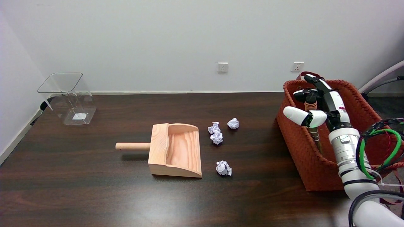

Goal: Pick up the broom in the storage basket.

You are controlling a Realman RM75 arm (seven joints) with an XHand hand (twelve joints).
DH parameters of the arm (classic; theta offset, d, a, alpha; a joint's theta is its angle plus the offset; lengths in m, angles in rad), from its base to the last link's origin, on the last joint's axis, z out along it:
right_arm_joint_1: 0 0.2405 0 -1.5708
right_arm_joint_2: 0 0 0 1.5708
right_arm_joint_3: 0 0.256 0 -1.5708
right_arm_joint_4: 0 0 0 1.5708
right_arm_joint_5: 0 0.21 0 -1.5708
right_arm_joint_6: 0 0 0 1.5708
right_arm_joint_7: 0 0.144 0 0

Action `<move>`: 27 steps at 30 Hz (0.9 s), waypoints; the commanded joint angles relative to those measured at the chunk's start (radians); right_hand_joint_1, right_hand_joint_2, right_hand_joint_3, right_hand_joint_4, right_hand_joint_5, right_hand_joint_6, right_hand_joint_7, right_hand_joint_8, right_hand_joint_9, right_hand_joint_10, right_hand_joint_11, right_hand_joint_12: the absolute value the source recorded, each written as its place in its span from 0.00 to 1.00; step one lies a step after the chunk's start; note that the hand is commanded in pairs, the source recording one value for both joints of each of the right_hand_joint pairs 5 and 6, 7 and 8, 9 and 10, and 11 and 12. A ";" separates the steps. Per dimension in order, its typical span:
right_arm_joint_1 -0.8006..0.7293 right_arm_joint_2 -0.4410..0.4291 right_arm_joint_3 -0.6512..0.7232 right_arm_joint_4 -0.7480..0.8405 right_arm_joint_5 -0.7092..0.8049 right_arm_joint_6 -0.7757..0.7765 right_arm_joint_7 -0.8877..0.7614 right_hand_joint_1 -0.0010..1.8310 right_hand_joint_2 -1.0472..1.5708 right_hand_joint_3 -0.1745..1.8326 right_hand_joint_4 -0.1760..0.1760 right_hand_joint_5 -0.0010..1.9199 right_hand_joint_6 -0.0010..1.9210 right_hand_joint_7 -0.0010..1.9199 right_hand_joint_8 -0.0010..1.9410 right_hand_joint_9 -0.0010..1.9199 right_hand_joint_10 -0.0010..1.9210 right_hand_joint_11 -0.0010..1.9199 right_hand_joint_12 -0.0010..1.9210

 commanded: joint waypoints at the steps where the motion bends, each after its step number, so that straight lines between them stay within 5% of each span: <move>1: -0.084 -0.013 0.047 -0.056 -0.001 0.002 0.025 0.49 0.27 0.51 0.50 0.16 0.16 0.42 0.41 0.37 0.37 0.30 0.30; 10: -0.099 -0.021 0.021 -0.059 0.000 -0.003 0.086 0.53 0.36 0.40 0.50 0.17 0.17 0.43 0.42 0.38 0.38 0.31 0.31; 24: -0.108 -0.024 0.012 -0.062 -0.004 -0.003 0.141 0.58 0.38 0.48 0.50 0.17 0.17 0.49 0.49 0.42 0.42 0.31 0.31; 27: -0.103 -0.022 0.013 -0.061 -0.002 -0.003 0.141 0.60 0.40 0.47 0.50 0.26 0.26 0.59 0.58 0.57 0.56 0.32 0.32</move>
